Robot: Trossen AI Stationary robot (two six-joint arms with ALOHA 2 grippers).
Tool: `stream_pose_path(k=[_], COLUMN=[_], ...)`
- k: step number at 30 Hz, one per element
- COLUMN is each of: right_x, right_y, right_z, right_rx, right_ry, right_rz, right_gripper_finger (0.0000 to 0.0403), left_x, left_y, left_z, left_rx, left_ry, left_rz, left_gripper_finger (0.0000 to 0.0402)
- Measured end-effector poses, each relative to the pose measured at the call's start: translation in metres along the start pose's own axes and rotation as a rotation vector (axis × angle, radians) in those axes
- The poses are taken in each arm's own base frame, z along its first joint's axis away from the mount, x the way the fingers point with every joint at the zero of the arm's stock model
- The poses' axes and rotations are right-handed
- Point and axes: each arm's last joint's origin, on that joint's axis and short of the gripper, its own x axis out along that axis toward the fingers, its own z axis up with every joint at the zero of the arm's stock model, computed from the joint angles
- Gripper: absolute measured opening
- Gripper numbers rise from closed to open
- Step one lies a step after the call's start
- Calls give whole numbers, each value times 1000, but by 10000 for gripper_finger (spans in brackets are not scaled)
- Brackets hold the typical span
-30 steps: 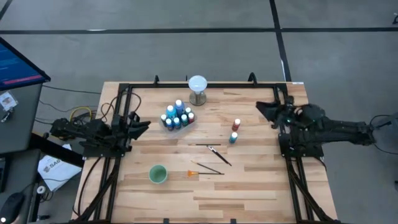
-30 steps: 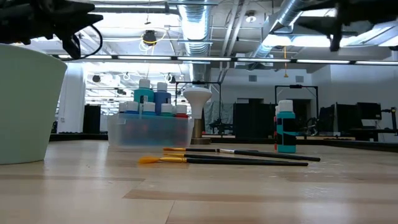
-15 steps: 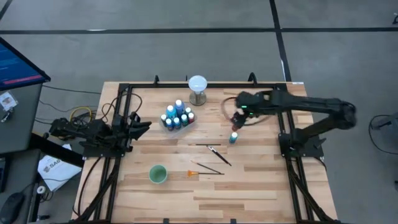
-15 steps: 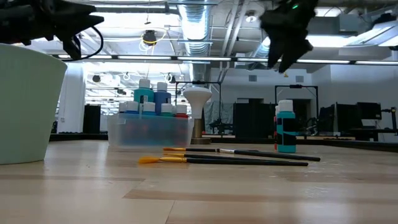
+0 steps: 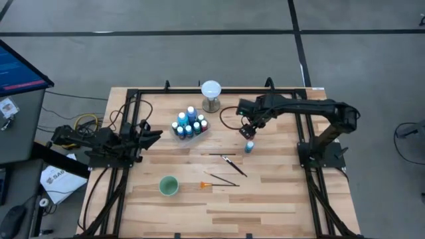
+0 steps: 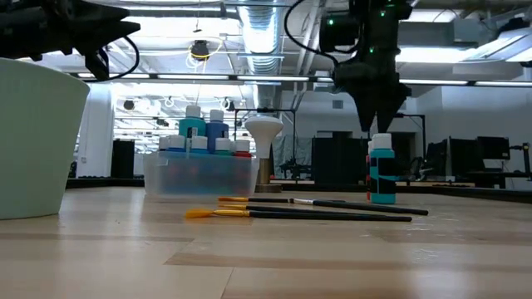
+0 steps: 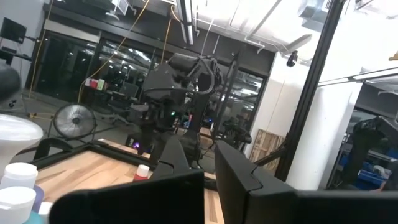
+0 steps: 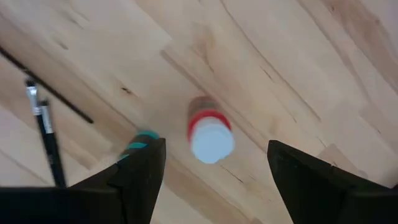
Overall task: Pick & Place Paint Supplies
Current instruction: Put the small red bottle into the white bin
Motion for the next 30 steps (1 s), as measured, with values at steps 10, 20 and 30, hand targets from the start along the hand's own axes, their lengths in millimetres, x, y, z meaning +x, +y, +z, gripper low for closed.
stream_pose_path(k=[10,20,30], right_x=[14,20,21], right_y=[-4,-2,-1], right_z=[9,9,11], right_rx=[-10,-30,-41], right_ry=[36,57,32], right_rz=[-9,-20,-7], right_gripper_finger=[276,262,236], left_x=[0,0,0], left_y=[0,0,0], left_z=[0,0,1], left_rx=[0,0,-1], left_ry=[-3,-4,-8], left_rz=[-1,-1,-2], left_gripper_finger=[1,1,1])
